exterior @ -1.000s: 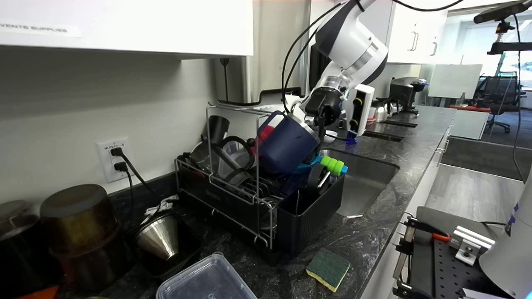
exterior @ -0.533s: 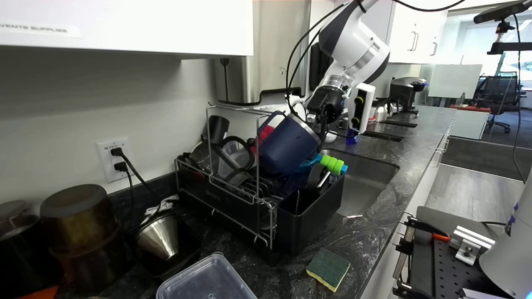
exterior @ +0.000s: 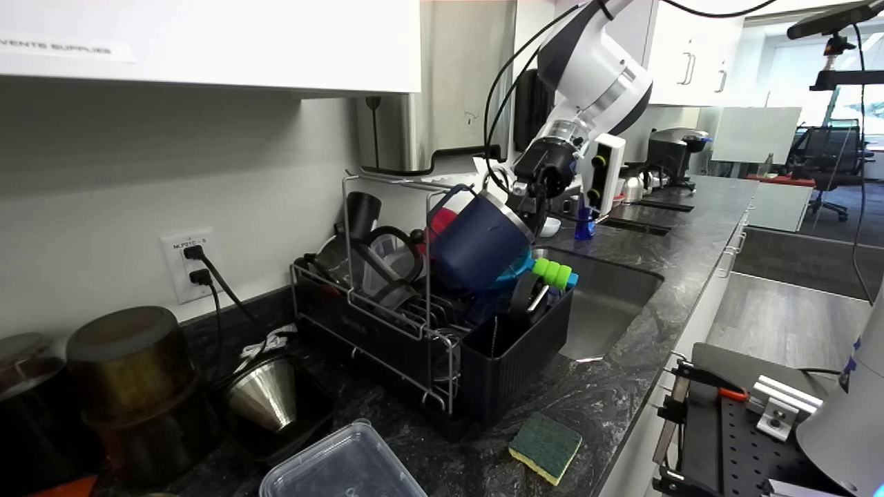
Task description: Remove the dark blue thermos from the sink and place it on the dishrack
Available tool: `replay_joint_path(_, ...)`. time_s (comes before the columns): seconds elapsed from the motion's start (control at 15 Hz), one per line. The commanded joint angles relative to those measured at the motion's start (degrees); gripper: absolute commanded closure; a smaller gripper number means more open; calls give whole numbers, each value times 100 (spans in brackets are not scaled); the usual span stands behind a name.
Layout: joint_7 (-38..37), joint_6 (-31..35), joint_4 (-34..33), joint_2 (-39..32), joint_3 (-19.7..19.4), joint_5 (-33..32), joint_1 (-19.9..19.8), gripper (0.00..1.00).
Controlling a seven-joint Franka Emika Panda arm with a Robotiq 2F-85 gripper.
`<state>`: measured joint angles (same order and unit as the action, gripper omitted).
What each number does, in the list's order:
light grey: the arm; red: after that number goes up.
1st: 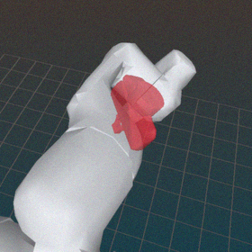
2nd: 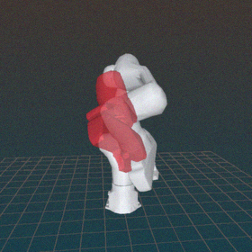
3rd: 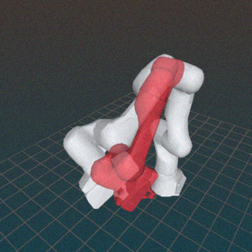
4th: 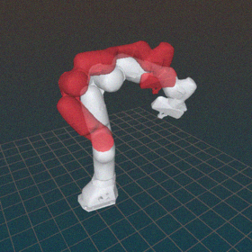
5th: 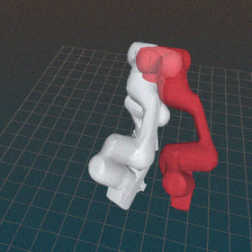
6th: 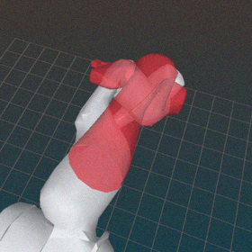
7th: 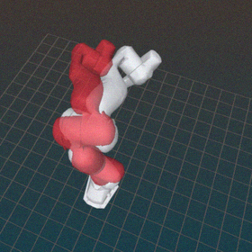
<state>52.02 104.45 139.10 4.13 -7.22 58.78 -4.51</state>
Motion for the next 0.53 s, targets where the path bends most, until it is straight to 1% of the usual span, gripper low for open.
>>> replay_joint_path(0.0,24,-167,-85,-31,-26,-136,-108,0)
replay_joint_path(0.47,27,-361,-168,-6,-164,-152,-221,0)
